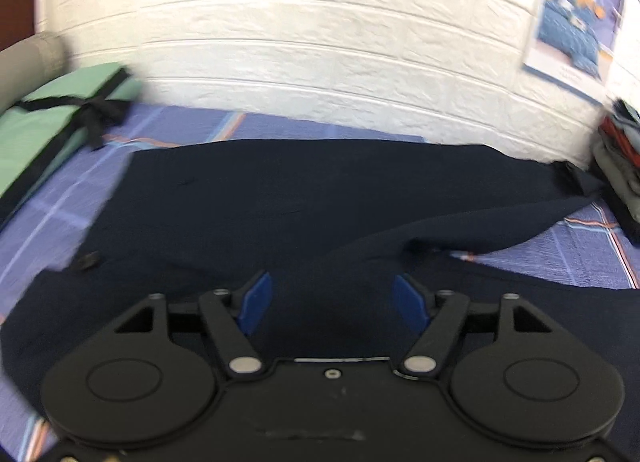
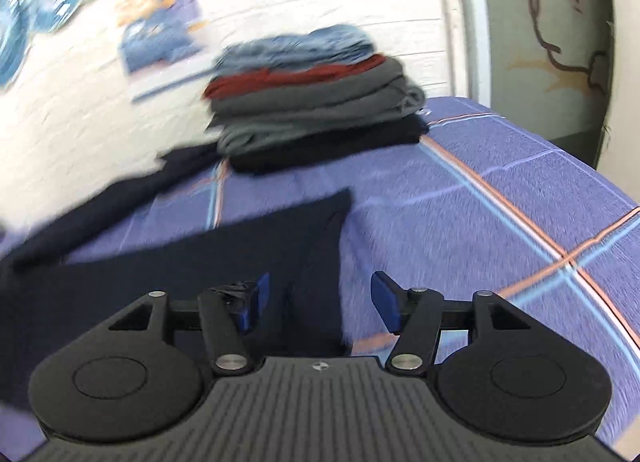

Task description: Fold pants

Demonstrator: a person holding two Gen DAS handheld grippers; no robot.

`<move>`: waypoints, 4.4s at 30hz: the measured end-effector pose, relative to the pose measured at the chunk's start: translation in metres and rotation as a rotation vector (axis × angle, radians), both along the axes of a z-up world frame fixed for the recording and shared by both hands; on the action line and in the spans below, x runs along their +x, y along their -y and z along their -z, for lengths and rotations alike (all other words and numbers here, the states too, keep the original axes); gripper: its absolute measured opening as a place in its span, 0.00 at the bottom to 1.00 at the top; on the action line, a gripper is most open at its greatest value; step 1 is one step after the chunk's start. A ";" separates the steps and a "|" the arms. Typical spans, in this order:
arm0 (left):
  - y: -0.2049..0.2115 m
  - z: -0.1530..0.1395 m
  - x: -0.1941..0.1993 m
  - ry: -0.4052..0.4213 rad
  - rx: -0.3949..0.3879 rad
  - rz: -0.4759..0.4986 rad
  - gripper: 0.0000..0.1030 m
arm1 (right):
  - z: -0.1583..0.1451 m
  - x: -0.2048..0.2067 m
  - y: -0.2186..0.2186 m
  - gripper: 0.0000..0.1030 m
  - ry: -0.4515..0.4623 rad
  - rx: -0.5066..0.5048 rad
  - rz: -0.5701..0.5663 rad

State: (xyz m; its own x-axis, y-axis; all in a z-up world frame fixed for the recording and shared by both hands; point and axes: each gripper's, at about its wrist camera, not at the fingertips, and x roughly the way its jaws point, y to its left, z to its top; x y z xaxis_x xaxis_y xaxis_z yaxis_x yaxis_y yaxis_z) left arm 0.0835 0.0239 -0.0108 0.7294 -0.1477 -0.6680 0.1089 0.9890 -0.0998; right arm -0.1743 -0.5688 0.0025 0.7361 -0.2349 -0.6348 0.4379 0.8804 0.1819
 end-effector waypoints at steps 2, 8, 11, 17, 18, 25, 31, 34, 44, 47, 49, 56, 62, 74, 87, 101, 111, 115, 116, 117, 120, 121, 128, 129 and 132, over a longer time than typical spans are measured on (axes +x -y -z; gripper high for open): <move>-0.020 -0.001 -0.013 -0.004 -0.003 -0.054 0.69 | 0.004 -0.004 -0.008 0.91 -0.020 -0.038 -0.032; -0.094 0.001 -0.057 -0.043 -0.003 -0.262 0.70 | 0.011 0.001 -0.005 0.91 -0.045 -0.089 -0.077; -0.131 0.002 -0.083 -0.048 -0.015 -0.385 0.74 | 0.014 0.005 -0.004 0.91 -0.058 -0.090 -0.096; -0.182 0.026 -0.105 -0.115 -0.218 -0.496 0.74 | 0.019 0.011 -0.008 0.89 -0.071 -0.096 -0.114; -0.187 0.031 -0.101 -0.131 -0.265 -0.496 0.72 | 0.020 0.011 -0.008 0.88 -0.072 -0.096 -0.114; -0.180 0.052 -0.082 -0.117 -0.281 -0.443 0.48 | 0.018 0.003 -0.005 0.49 -0.063 -0.097 -0.091; -0.170 0.045 -0.068 -0.100 -0.244 -0.445 0.02 | 0.006 -0.001 -0.005 0.23 -0.040 -0.066 -0.087; -0.183 0.024 -0.070 -0.072 -0.293 -0.442 0.02 | -0.016 -0.014 0.005 0.18 0.026 -0.003 -0.041; -0.180 0.009 -0.074 -0.065 -0.216 -0.413 0.25 | -0.007 -0.038 0.021 0.09 -0.063 0.040 0.098; -0.189 0.020 -0.084 -0.080 -0.192 -0.468 0.44 | 0.008 -0.040 0.021 0.10 -0.132 0.067 0.104; -0.199 0.027 -0.088 -0.093 -0.194 -0.515 0.62 | 0.013 -0.041 0.022 0.16 -0.157 0.079 0.111; -0.223 0.049 -0.080 -0.114 -0.304 -0.552 0.74 | 0.012 -0.036 0.024 0.64 -0.100 0.083 0.156; -0.219 0.065 -0.062 -0.120 -0.322 -0.536 0.77 | 0.025 -0.035 0.023 0.67 -0.131 0.104 0.167; -0.192 0.064 -0.041 -0.093 -0.299 -0.492 0.03 | 0.028 -0.035 0.020 0.04 -0.127 0.098 0.195; -0.226 0.019 -0.089 -0.058 -0.371 -0.509 0.02 | 0.011 -0.070 0.023 0.00 -0.236 0.062 0.229; -0.220 0.019 -0.094 -0.027 -0.268 -0.549 0.51 | 0.001 -0.040 0.012 0.59 -0.146 -0.054 0.191; -0.191 -0.035 -0.023 0.096 -0.101 -0.389 0.67 | -0.003 0.086 -0.032 0.60 -0.037 -0.040 -0.138; -0.179 -0.030 0.036 0.048 -0.070 -0.341 0.67 | -0.010 0.141 -0.046 0.60 0.004 -0.049 -0.236; -0.171 -0.028 0.046 0.037 -0.065 -0.326 0.67 | -0.013 0.153 -0.048 0.60 0.016 -0.052 -0.254; -0.167 -0.025 0.061 0.032 -0.051 -0.319 0.67 | -0.015 0.167 -0.050 0.60 0.027 -0.053 -0.269; -0.154 -0.014 0.092 0.006 -0.010 -0.299 0.67 | -0.018 0.210 -0.056 0.61 0.059 -0.065 -0.318; -0.152 -0.009 0.107 -0.014 -0.014 -0.294 0.67 | -0.018 0.223 -0.059 0.62 0.064 -0.082 -0.334; -0.144 0.028 0.158 -0.105 0.004 -0.289 0.69 | 0.000 0.306 -0.078 0.86 0.028 -0.178 -0.411; -0.143 0.034 0.164 -0.116 0.013 -0.289 0.69 | 0.004 0.316 -0.082 0.86 0.015 -0.208 -0.428; -0.142 0.046 0.179 -0.142 0.022 -0.285 0.73 | 0.018 0.346 -0.096 0.86 -0.036 -0.293 -0.477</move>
State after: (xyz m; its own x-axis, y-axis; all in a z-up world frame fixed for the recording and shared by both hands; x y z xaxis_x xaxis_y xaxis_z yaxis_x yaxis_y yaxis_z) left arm 0.2621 0.1656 -0.0569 0.6386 0.0650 -0.7668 -0.1864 0.9798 -0.0723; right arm 0.1716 -0.4729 -0.0159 0.7832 -0.0512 -0.6196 -0.0203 0.9940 -0.1078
